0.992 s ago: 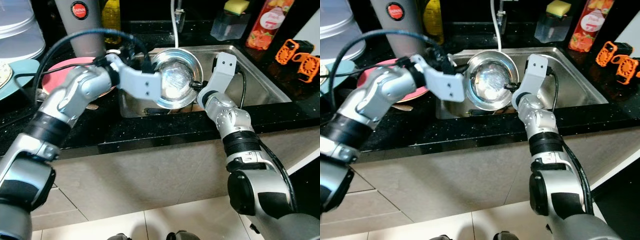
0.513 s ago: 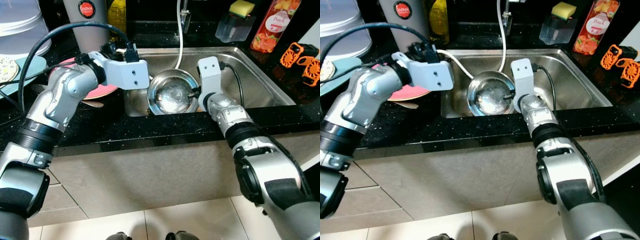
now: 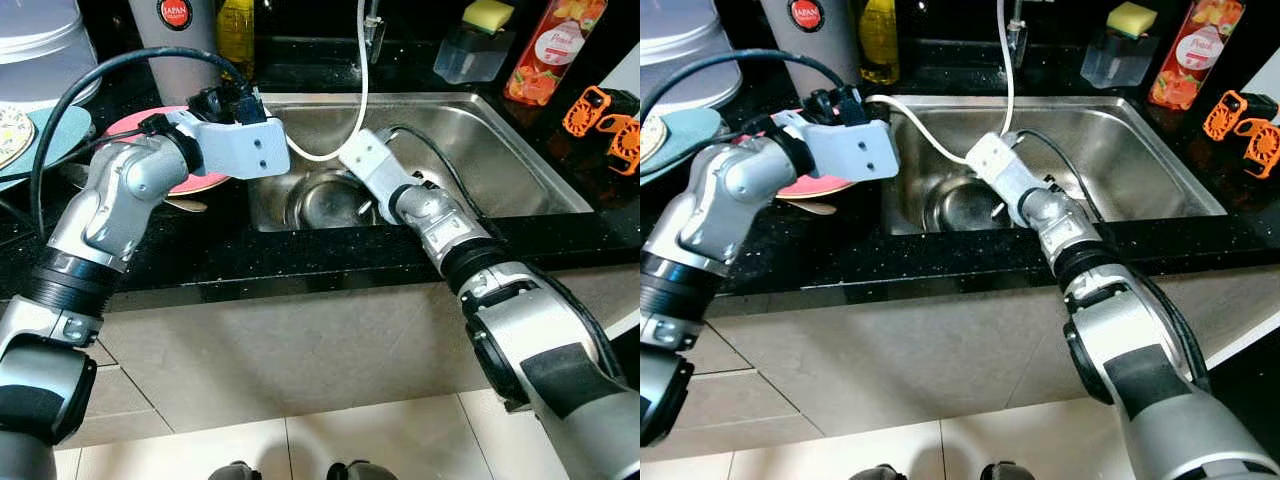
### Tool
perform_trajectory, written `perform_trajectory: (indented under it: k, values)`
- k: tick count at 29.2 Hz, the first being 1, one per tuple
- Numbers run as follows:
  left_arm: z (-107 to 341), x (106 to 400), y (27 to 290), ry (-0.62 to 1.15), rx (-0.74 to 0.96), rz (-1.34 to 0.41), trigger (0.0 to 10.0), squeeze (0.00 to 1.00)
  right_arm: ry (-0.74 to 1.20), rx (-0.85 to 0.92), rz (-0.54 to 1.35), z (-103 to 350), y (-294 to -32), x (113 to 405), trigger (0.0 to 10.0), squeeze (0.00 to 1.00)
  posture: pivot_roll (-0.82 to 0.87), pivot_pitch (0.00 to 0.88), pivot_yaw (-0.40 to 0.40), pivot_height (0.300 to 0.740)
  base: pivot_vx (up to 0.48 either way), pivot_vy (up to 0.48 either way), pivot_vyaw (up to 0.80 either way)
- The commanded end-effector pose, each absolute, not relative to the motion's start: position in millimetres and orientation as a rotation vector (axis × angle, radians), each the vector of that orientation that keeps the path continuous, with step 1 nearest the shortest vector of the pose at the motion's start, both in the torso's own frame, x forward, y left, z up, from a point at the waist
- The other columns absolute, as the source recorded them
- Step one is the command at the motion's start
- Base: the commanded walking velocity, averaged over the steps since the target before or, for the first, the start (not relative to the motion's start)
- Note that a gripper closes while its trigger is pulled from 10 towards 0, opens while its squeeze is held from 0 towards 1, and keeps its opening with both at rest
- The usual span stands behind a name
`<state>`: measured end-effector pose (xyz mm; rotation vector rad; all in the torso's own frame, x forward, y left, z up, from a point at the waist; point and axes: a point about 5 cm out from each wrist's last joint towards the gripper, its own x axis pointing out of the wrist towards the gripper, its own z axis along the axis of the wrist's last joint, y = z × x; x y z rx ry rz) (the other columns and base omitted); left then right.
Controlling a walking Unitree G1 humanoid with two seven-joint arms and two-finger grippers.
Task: Kitchen organization
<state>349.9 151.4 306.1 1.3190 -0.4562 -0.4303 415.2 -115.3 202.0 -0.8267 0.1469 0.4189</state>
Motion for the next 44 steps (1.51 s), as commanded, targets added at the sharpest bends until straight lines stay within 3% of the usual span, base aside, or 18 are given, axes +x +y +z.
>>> perform_trajectory:
  k: [1,13,14,15,19,23,26,29,34,38,41,42,43,44]
  values:
    - [306,347,156,-0.444,1.341,-0.426,10.0,0.00,0.152,-0.900,0.433,198,-117,415,10.0,1.00,0.16,0.097,-0.089,0.740,0.000,0.000,0.00]
    - [307,348,156,-0.441,1.336,-0.410,10.0,0.00,0.084,-0.872,0.379,208,-123,417,10.0,1.00,0.16,0.083,-0.084,0.740,0.000,0.000,0.00]
    - [308,348,156,-0.443,1.334,-0.404,10.0,0.00,0.052,-0.818,0.350,217,-127,419,10.0,0.18,0.15,0.082,-0.083,0.740,0.000,0.000,0.00]
    - [308,348,156,-0.445,1.332,-0.399,10.0,0.00,0.029,-0.770,0.330,224,-129,420,10.0,0.00,0.15,0.080,-0.082,0.740,0.000,0.000,0.00]
    - [313,350,163,-0.437,1.291,-0.340,10.0,0.00,-0.086,-0.449,0.283,252,-138,422,10.0,0.00,0.15,0.075,-0.073,0.740,0.000,0.000,0.00]
    - [316,352,172,-0.411,1.236,-0.290,10.0,0.00,-0.142,-0.264,0.291,264,-140,420,10.0,0.00,0.15,0.072,-0.067,0.740,0.000,0.000,0.00]
    - [312,351,192,-0.309,1.118,-0.277,10.0,0.00,-0.254,0.038,0.304,283,-148,411,10.0,0.00,0.15,0.062,-0.055,0.740,0.000,0.000,0.00]
    - [305,348,205,-0.212,1.022,-0.320,10.0,0.00,-0.330,0.178,0.322,292,-151,401,10.0,0.00,0.15,0.058,-0.048,0.740,0.000,0.000,0.00]
    - [295,339,225,-0.065,1.048,-0.395,10.0,0.00,-0.398,0.246,0.344,296,-150,383,10.0,0.00,0.15,0.050,-0.032,0.740,0.000,0.000,0.00]
    - [293,308,248,0.049,1.270,-0.597,10.0,0.00,-0.388,0.255,0.346,288,-147,376,10.0,0.00,0.14,0.042,-0.013,0.740,0.000,0.000,0.00]
    - [295,298,258,0.107,1.336,-0.633,10.0,0.00,-0.375,0.258,0.347,286,-148,373,10.0,0.00,0.14,0.041,-0.011,0.740,0.000,0.000,0.00]
    - [295,295,262,0.134,1.350,-0.642,8.7,0.00,-0.369,0.263,0.347,286,-148,371,10.0,0.00,0.15,0.039,-0.012,0.740,0.000,0.000,0.00]
    - [295,295,262,0.134,1.350,-0.642,8.7,0.00,-0.369,0.263,0.347,286,-148,371,10.0,0.00,0.15,0.039,-0.012,0.740,0.000,0.000,0.00]
    - [292,293,268,0.172,1.358,-0.642,7.2,0.00,-0.354,0.274,0.349,285,-148,368,10.0,0.00,0.15,0.035,-0.016,0.740,0.000,0.000,0.00]
